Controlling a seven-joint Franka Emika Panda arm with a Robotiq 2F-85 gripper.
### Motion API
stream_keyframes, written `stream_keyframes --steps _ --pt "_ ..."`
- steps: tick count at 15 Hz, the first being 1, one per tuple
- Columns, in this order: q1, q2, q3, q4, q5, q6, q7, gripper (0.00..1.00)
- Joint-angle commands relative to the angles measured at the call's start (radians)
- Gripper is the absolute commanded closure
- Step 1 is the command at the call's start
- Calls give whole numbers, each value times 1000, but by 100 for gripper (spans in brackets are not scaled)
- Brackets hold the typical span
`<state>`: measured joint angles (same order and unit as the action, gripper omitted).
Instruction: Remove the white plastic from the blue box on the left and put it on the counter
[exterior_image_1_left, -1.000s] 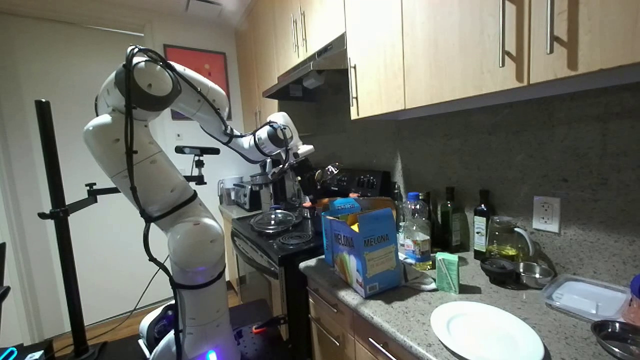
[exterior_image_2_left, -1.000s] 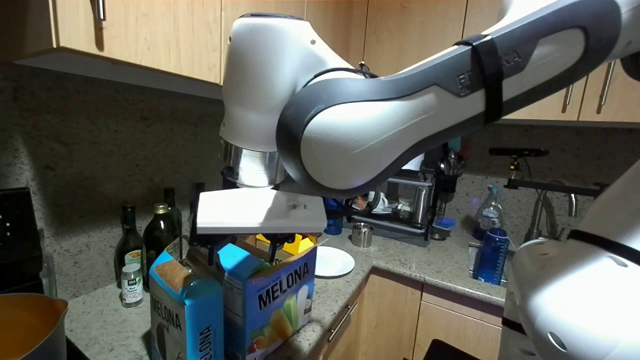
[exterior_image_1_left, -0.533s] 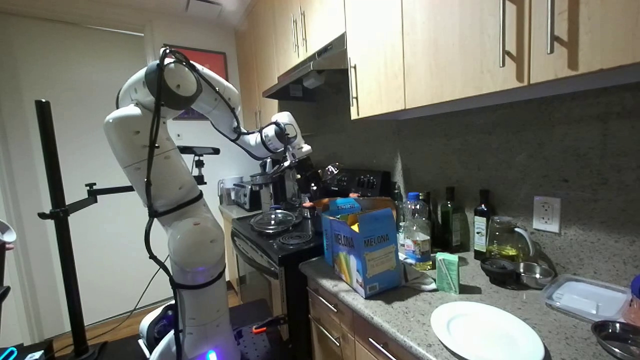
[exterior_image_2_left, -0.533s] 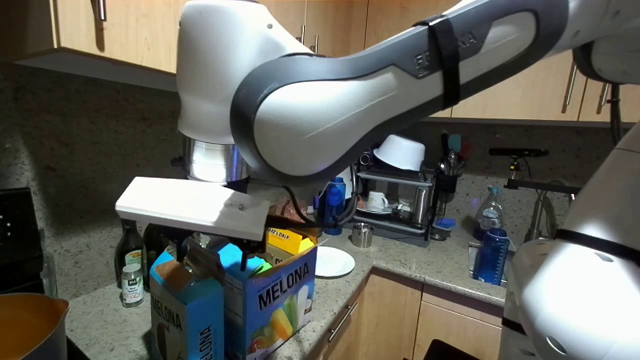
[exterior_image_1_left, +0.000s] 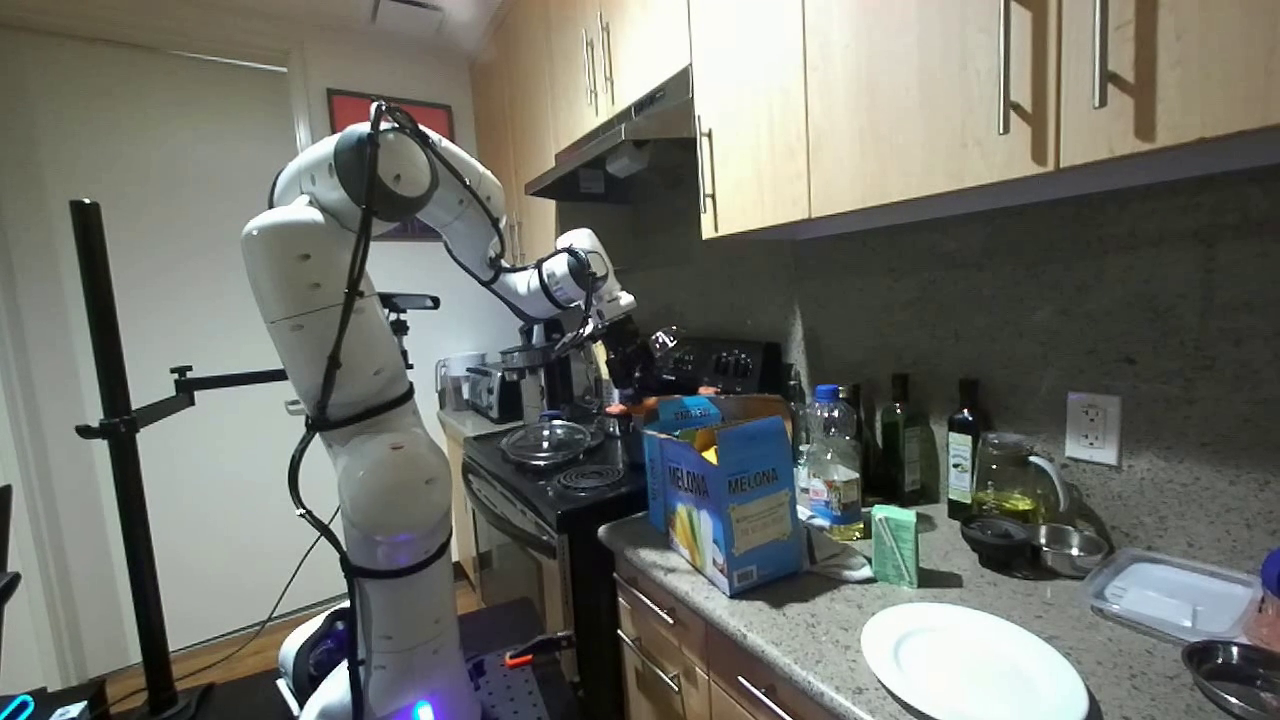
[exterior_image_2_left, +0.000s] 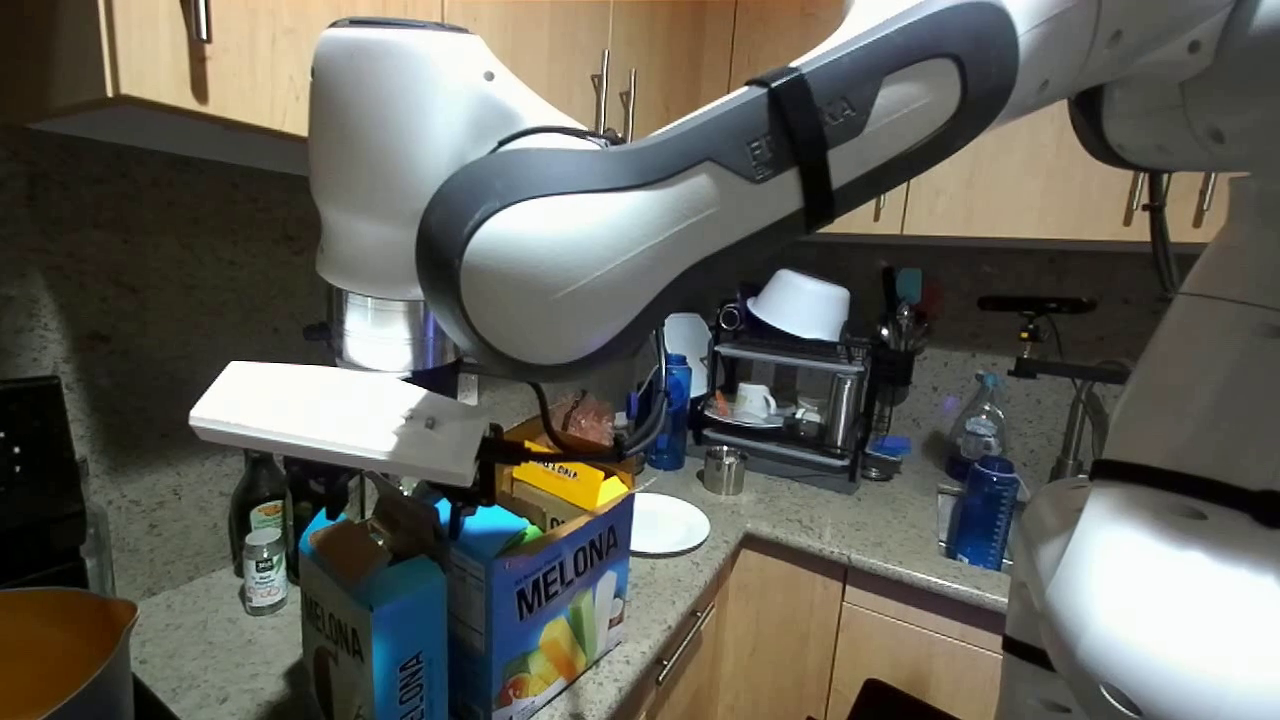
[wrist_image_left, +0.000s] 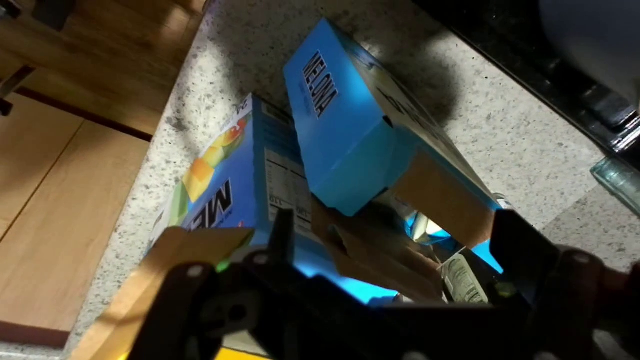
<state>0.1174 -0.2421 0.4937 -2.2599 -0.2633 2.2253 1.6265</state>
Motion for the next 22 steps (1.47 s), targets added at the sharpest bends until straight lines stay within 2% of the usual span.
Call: stream_keyframes --steps 1,3,10,14,16,18,22 --pt "66 -24 -17 -29 -2 -7 12 0" --pt "86 -12 -10 -10 15 -32 61 0" --pt "109 60 13 49 6 -85 436 0" --pt "111 108 -20 80 22 -150 589 0" --pt "123 130 -48 92 40 -122 573 0" --pt "135 104 -59 54 13 -112 555 0" --pt "145 107 -62 53 11 -112 554 0"
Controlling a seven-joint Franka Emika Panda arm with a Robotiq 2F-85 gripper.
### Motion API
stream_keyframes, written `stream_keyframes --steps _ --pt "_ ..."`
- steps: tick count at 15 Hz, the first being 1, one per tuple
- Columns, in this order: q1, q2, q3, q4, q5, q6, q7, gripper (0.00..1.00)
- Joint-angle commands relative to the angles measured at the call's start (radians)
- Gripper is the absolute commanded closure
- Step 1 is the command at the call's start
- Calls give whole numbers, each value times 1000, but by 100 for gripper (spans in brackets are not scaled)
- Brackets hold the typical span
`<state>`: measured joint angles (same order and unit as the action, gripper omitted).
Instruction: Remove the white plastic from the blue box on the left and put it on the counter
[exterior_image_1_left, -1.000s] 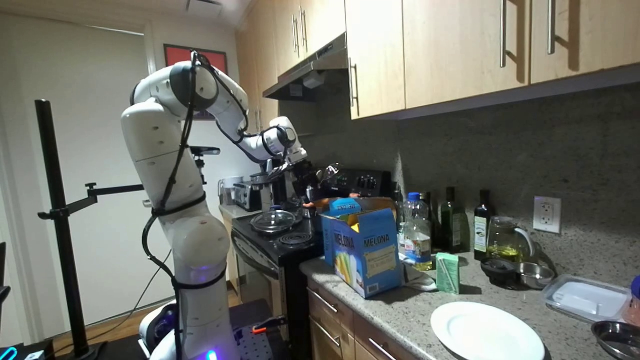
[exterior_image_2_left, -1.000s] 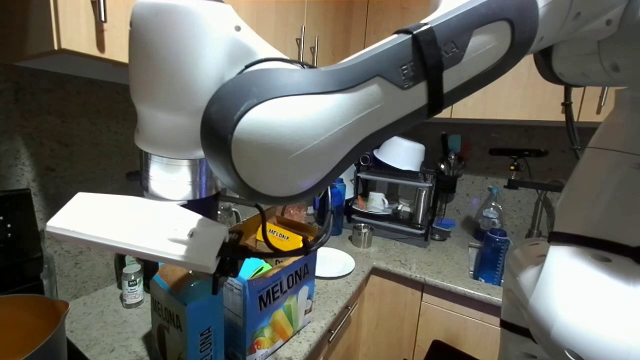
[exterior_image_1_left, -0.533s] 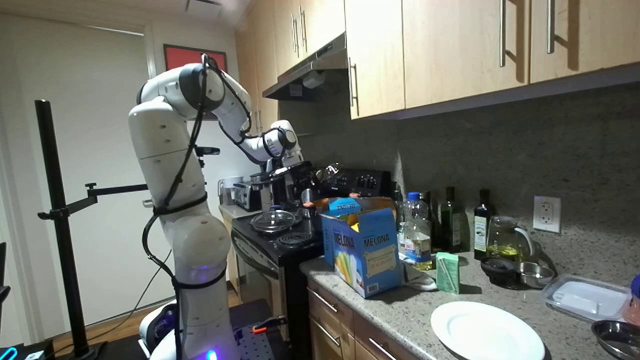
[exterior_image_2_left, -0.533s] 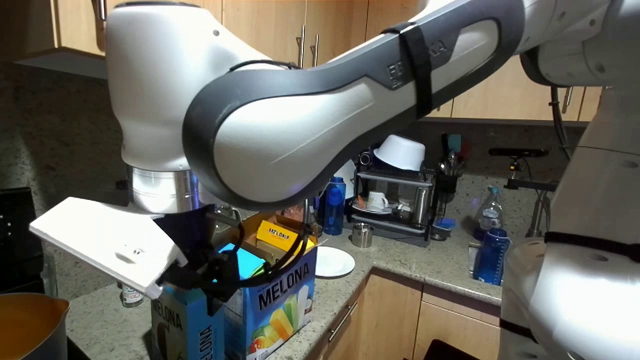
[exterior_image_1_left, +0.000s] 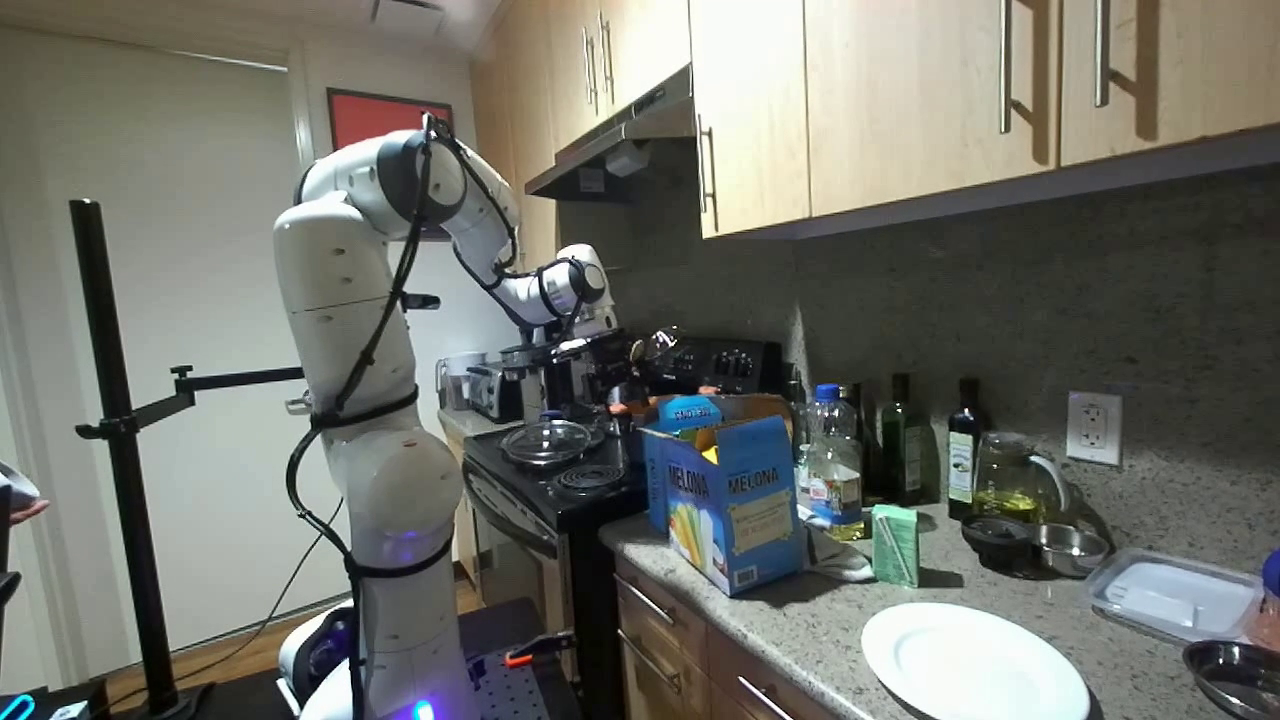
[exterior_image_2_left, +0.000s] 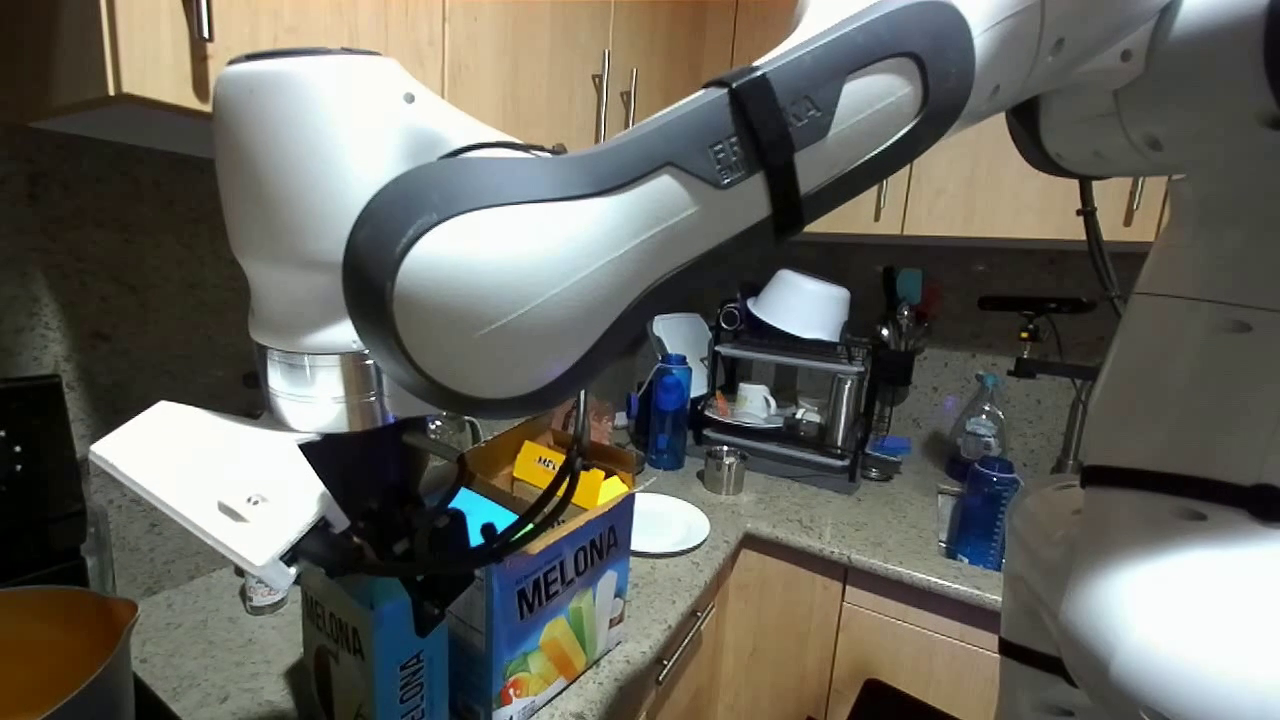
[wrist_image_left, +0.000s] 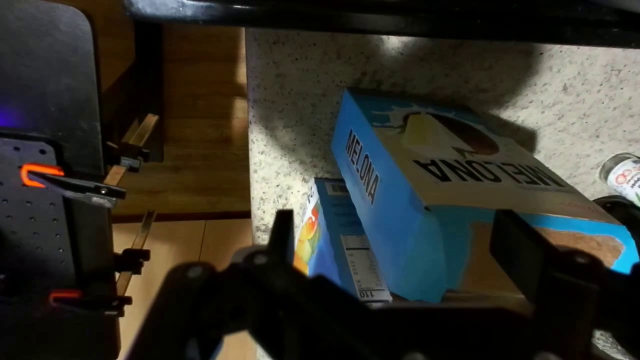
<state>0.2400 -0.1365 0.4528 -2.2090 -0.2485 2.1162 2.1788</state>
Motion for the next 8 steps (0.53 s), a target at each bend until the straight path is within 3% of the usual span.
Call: stream_keyframes --steps 1,8 --pt "20 4 -24 6 -12 -5 15 0" --pt "-3 -7 -81 36 -22 -3 63 0"
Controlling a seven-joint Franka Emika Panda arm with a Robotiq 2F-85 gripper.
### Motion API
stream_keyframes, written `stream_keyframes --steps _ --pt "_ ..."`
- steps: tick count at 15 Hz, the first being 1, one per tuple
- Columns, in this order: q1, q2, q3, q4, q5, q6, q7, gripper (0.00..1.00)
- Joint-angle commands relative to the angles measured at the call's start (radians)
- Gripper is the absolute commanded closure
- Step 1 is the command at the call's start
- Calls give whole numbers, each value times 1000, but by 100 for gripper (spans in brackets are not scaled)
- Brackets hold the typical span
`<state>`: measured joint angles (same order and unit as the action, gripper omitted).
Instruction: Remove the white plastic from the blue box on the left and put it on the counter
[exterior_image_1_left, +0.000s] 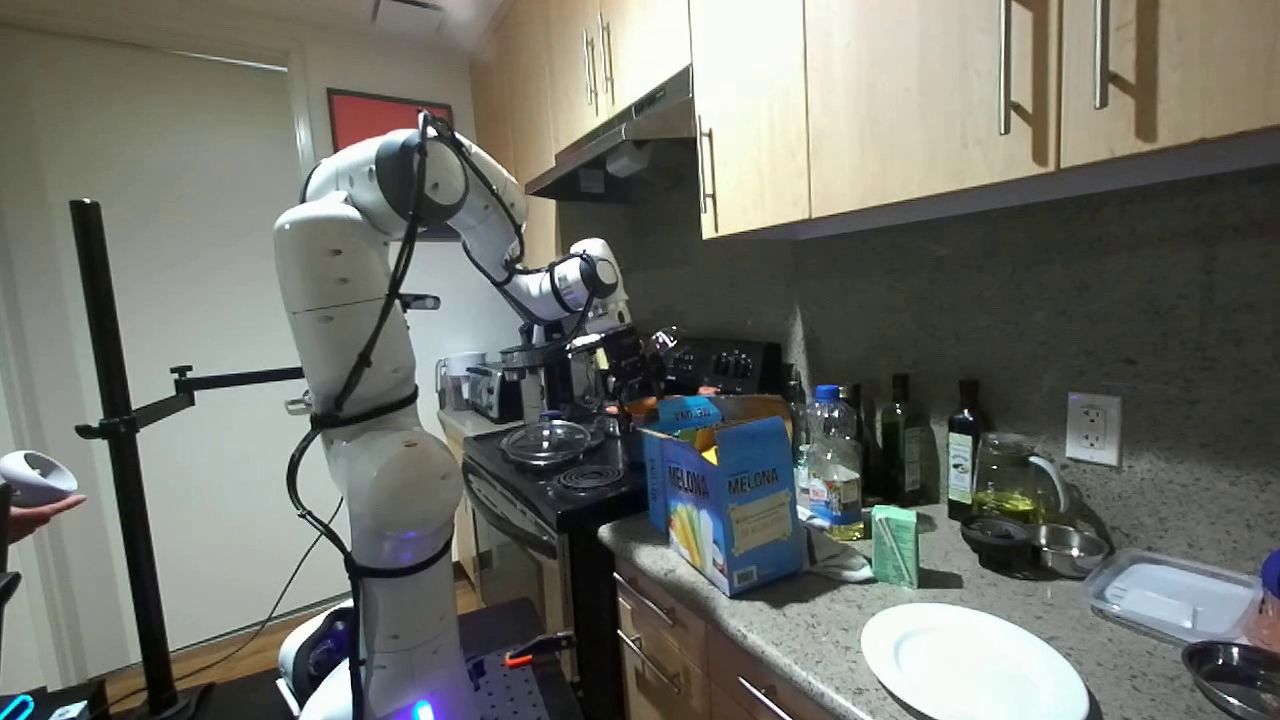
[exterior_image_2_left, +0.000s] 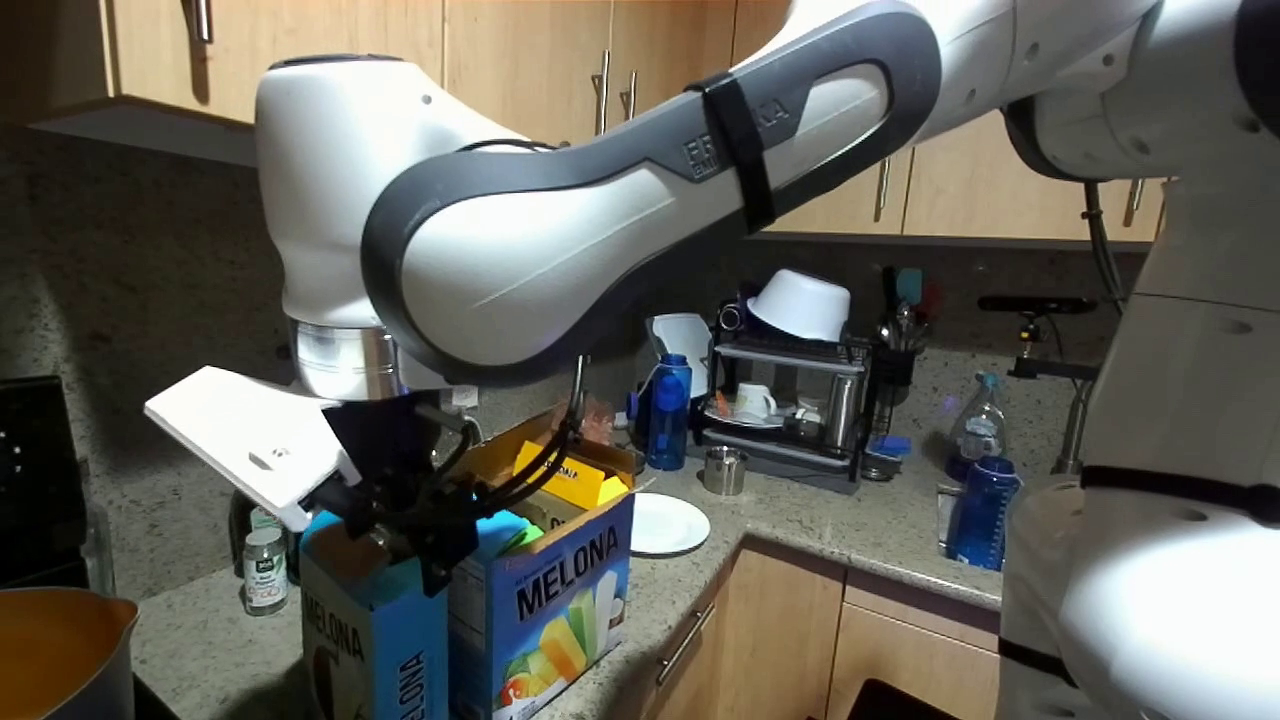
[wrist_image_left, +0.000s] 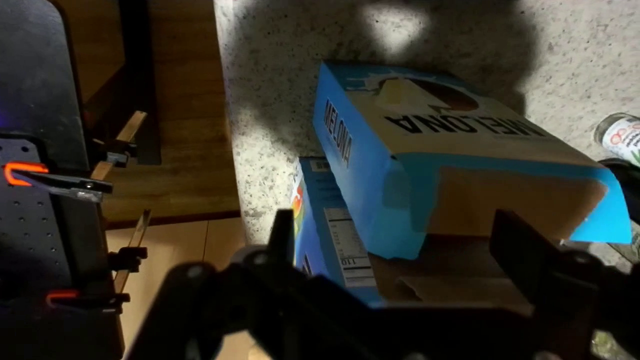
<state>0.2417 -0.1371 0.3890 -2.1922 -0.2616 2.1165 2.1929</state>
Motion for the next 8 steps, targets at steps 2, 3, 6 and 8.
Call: stream_keyframes --steps 2,3,6,8 --pt "-7 1 -31 32 -11 -4 66 0" --pt "-9 6 -35 42 -13 -8 71 0" --pt "-13 21 -41 65 -17 -14 93 0" --pt "-15 36 -44 81 -24 -16 103 0"
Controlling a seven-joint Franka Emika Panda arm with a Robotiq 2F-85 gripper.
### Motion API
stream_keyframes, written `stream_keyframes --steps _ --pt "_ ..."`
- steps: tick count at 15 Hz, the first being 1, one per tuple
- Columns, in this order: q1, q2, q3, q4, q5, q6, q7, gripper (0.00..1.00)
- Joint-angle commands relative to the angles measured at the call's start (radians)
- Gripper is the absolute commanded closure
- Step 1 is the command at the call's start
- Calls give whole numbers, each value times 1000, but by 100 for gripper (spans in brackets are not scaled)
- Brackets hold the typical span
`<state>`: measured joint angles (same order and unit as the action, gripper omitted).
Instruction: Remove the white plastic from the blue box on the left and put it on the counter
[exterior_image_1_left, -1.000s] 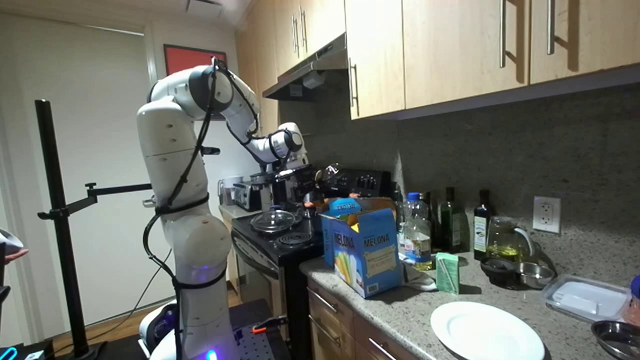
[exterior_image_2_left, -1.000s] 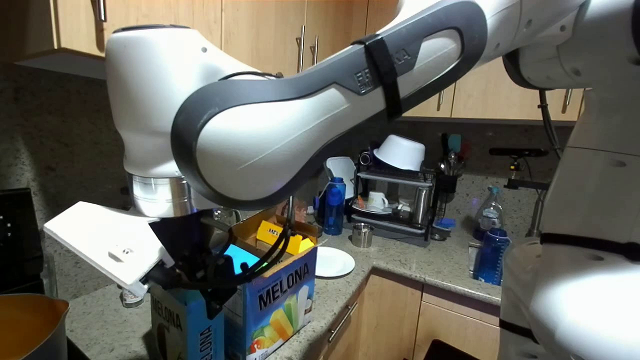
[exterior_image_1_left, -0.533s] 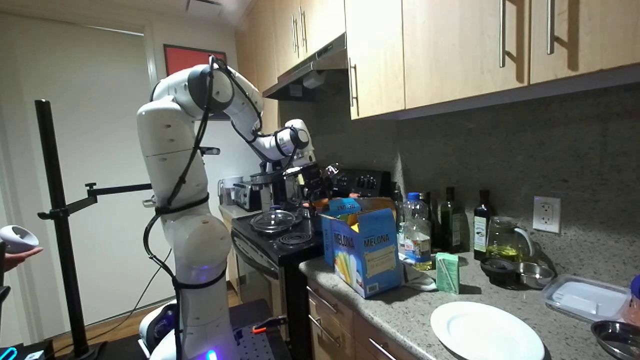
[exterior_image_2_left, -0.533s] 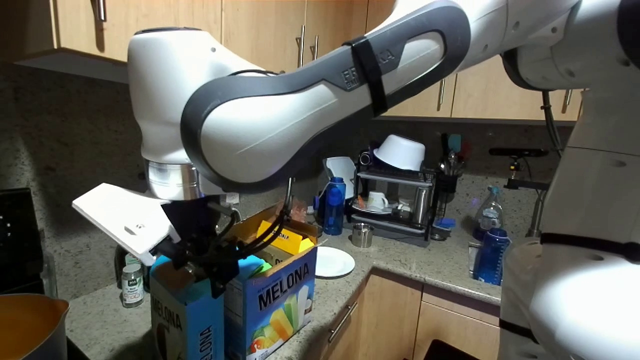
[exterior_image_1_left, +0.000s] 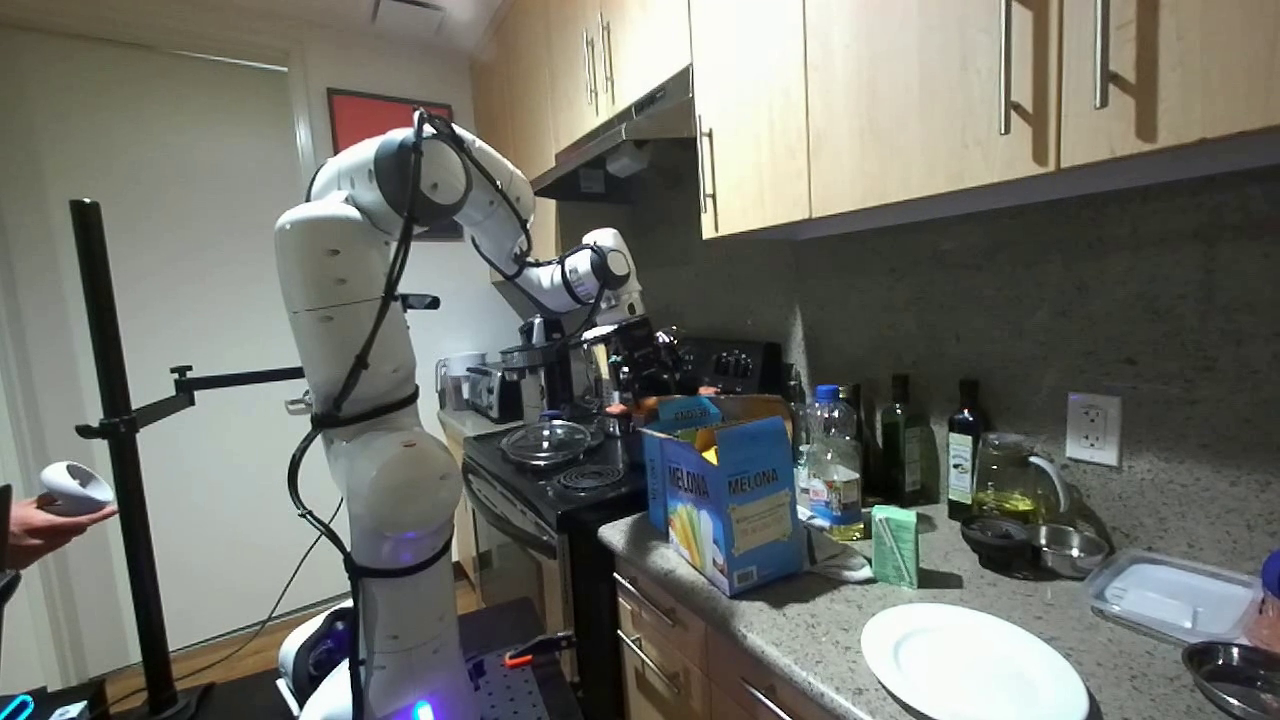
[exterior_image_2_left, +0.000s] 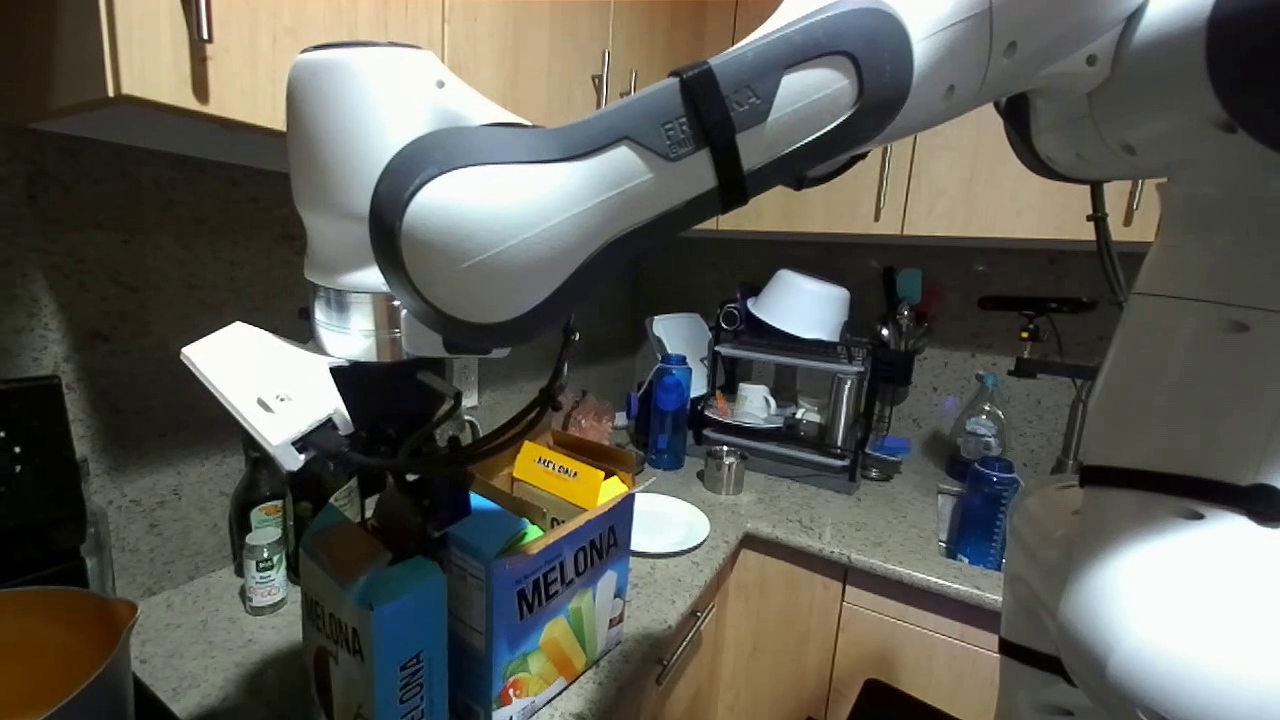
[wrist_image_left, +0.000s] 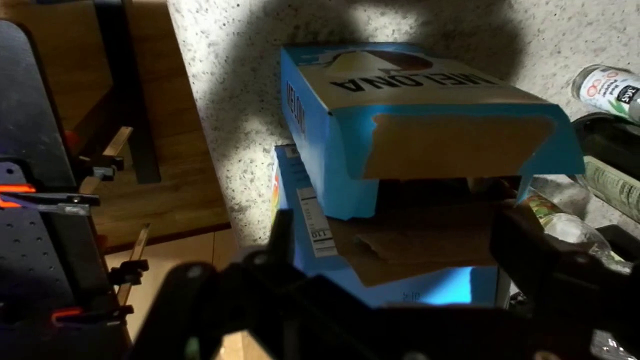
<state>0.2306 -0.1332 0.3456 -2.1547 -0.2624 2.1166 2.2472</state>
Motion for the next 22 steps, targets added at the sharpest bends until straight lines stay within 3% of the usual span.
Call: stream_keyframes --steps 1,10,16,22 --pt "-4 37 -3 48 -26 -14 46 0" --pt "11 71 -22 43 -7 -3 0 0" --pt "3 93 -43 44 96 24 -3 0" --pt "-6 106 -83 49 122 35 -31 0"
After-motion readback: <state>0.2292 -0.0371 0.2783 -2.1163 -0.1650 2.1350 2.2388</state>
